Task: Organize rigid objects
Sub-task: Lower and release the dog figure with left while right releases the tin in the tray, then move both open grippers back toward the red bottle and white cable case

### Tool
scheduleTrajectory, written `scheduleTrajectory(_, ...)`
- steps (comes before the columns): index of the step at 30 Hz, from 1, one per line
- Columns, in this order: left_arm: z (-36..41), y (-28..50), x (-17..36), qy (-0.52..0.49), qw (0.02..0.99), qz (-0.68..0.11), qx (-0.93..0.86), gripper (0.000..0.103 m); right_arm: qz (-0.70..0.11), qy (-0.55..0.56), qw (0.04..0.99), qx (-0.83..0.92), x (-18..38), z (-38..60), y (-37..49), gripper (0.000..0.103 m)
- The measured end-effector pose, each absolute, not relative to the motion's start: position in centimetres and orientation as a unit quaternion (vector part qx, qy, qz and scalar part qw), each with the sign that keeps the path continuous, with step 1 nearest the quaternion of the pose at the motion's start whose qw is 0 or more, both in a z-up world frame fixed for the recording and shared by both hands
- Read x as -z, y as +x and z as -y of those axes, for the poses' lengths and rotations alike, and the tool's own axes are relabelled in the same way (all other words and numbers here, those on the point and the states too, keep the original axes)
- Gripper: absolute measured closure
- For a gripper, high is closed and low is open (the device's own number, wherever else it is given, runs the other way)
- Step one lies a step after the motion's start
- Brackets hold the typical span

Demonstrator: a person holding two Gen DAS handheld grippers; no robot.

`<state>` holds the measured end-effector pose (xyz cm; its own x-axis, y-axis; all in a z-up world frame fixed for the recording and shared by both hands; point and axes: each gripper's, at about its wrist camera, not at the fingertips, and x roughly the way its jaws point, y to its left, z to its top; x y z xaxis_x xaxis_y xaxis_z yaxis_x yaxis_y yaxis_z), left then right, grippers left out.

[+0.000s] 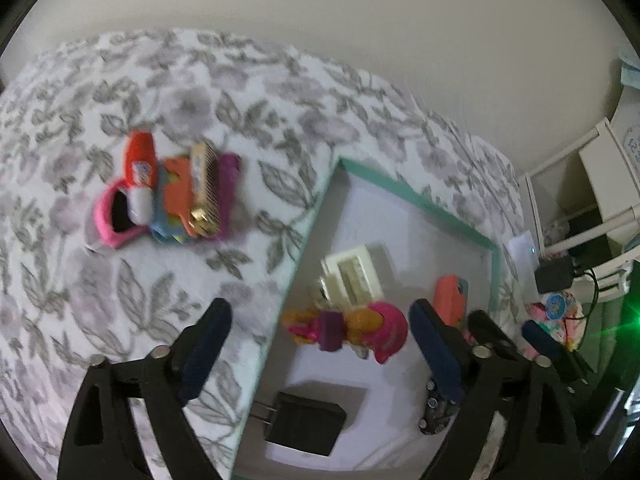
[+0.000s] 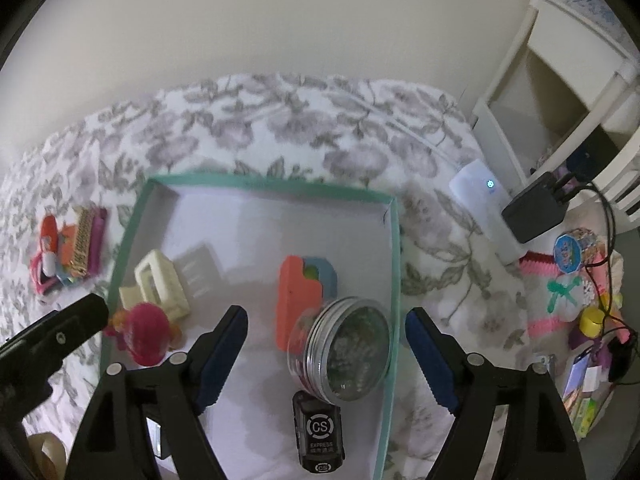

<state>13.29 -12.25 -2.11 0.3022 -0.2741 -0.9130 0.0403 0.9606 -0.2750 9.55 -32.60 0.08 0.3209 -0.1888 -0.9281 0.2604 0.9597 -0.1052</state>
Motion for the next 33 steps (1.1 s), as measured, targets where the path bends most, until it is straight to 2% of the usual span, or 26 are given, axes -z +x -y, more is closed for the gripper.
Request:
scheduleTrajectory(6, 11.2, 13.5, 0.6, -0.08, 0.826, -0.553, 0.073, 0.006, -0.546, 0.037, 0.826, 0.134, -1.4, 32.4, 9.8, 0.018)
scheduleTrajectory(10, 10.7, 13.6, -0.1, -0.058, 0.845, -0.53, 0.048, 0.003, -0.537, 0.038, 0.832, 0.135, -1.9, 32.3, 9.8, 0.005)
scheduleTrajectory(14, 10.4, 13.7, -0.5, -0.042, 0.856, -0.514, 0.032, 0.001, -0.528, 0.038, 0.837, 0.139, -2.2, 32.5, 9.7, 0.0)
scheduleTrajectory(25, 9.6, 13.8, -1.3, -0.02, 0.87, -0.492, 0.013, 0.0, -0.518, 0.04, 0.843, 0.14, -2.5, 32.3, 9.8, 0.0)
scheduleTrajectory(33, 6.0, 14.5, -2.3, -0.016, 0.883, -0.468, -0.029, 0.0, -0.503, 0.042, 0.856, 0.115, -3.0, 29.9, 10.6, 0.0)
